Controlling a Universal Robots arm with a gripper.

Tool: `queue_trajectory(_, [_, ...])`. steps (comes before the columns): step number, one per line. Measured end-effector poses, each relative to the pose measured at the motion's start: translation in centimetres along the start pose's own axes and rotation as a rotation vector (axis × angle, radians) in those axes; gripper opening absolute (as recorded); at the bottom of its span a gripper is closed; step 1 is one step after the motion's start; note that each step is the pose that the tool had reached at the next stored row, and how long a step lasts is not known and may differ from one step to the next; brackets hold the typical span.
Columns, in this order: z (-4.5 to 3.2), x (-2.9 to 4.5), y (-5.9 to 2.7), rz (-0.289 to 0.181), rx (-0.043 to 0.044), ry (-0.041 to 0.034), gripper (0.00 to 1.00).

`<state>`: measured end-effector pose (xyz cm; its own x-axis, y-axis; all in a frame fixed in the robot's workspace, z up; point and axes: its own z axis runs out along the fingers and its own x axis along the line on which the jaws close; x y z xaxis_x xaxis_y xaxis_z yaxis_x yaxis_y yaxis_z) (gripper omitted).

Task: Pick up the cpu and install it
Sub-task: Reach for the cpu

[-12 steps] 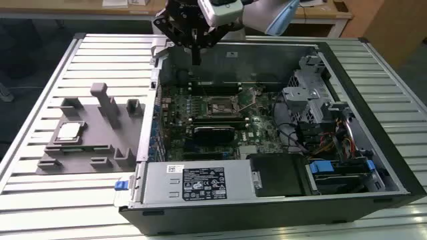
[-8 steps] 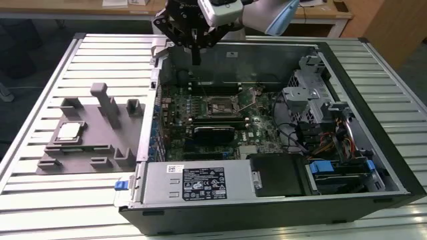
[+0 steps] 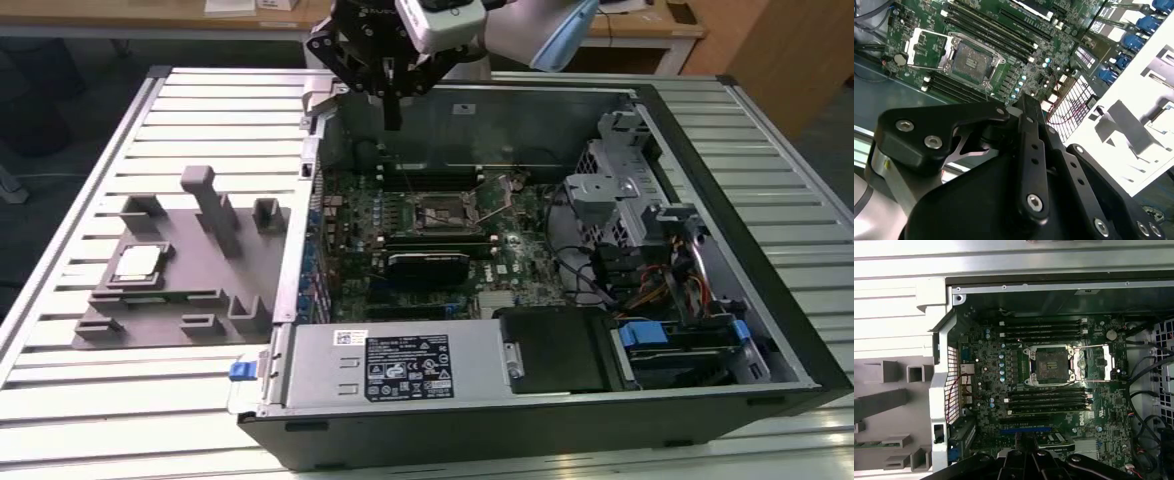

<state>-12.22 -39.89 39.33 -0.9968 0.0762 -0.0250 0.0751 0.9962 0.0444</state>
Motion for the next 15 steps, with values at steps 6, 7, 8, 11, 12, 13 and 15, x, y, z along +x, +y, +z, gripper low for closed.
queue_trajectory(6, [-0.01,0.3,-0.03,0.0,0.0,-0.0001,0.11])
queue_trajectory(7, [-0.01,0.43,-0.04,0.0,0.0,-0.0001,0.11])
queue_trajectory(8, [-0.01,0.58,-0.05,0.0,0.0,-0.0002,0.11])
queue_trajectory(11, [-0.03,1.16,-0.09,0.0,-0.0001,-0.0004,0.11])
queue_trajectory(12, [-0.03,1.35,-0.1,0.0,-0.0001,-0.0005,0.11])
queue_trajectory(13, [-0.04,1.54,-0.12,0.0,0.0,-0.0005,0.11])
queue_trajectory(15, [-0.04,1.9,-0.15,0.0,0.0,-0.0006,0.11])
